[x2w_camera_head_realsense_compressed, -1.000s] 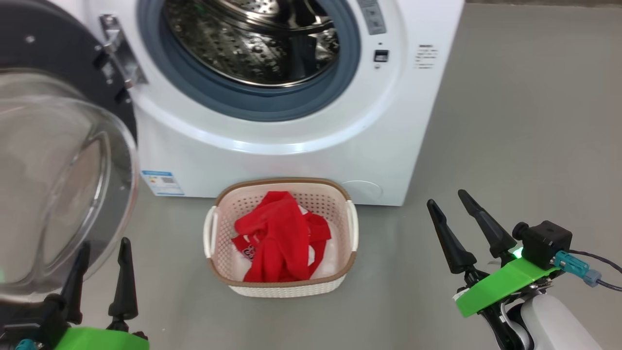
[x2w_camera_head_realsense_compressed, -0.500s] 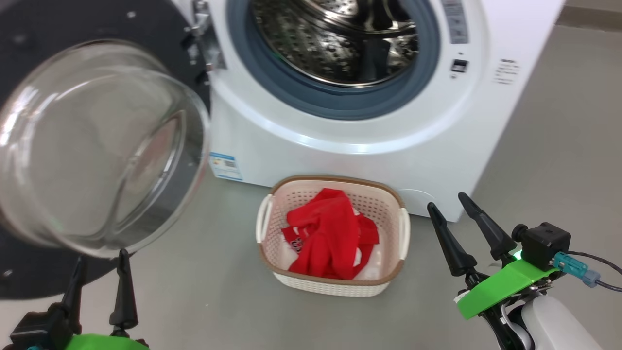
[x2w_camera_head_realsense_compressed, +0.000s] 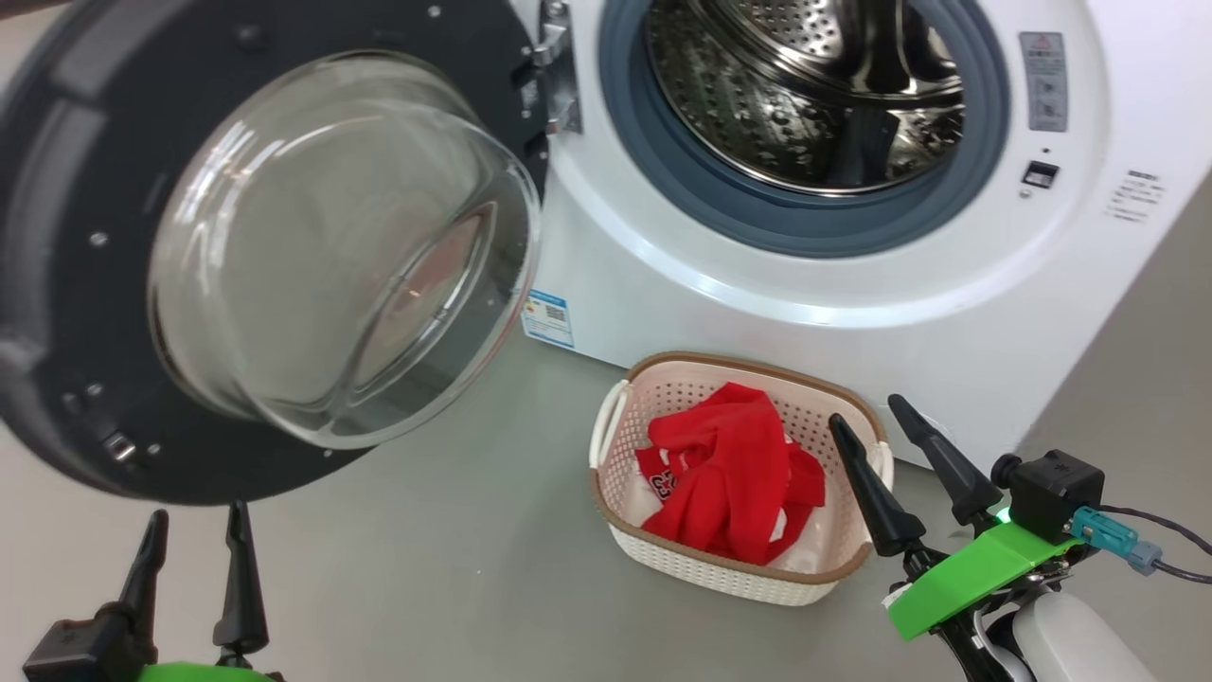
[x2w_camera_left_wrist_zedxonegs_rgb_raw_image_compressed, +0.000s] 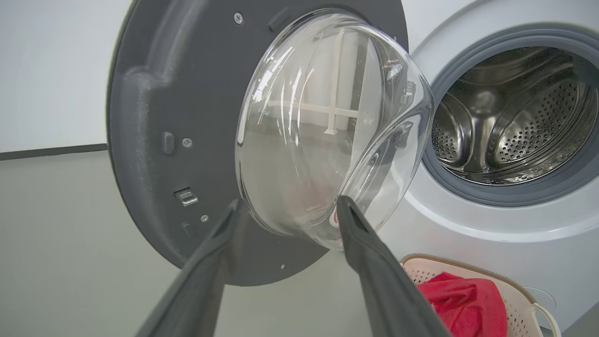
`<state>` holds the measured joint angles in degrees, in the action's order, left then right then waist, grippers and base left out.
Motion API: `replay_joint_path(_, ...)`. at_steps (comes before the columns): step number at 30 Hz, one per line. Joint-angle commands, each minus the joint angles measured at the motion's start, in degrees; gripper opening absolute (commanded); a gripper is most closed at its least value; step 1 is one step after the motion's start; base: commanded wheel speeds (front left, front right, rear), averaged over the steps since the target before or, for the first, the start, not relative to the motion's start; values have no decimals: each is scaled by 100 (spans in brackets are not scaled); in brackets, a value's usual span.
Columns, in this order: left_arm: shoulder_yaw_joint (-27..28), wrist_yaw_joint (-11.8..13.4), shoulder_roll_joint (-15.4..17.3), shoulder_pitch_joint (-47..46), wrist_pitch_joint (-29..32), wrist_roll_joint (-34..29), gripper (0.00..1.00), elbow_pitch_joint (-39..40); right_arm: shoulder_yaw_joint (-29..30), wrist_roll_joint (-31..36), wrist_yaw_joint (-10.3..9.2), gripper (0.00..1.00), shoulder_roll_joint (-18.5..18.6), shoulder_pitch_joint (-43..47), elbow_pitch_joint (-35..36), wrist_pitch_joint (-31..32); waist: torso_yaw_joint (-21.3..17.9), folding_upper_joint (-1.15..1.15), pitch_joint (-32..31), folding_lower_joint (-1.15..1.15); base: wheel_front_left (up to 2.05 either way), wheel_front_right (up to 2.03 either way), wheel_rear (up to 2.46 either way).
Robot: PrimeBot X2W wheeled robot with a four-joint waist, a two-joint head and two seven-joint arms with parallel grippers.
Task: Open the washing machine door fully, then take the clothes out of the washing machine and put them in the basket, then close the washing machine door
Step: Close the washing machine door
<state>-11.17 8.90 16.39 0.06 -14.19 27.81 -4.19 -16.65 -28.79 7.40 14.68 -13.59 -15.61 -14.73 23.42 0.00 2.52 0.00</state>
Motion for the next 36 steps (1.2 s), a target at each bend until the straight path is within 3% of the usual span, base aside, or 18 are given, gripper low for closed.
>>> replay_joint_path(1, 220, 55, 154, -90, -19, -6, 100, 149, -129, -36, 9, 100, 15, 19, 121, -27, 147, 0, -40, 0, 0, 0, 0)
replay_joint_path(36, 223, 147, 366, -46, 16, -16, 100, 374, -262, -83, 9, 100, -11, 40, 89, -27, 180, 0, -100, 0, 0, 0, 0)
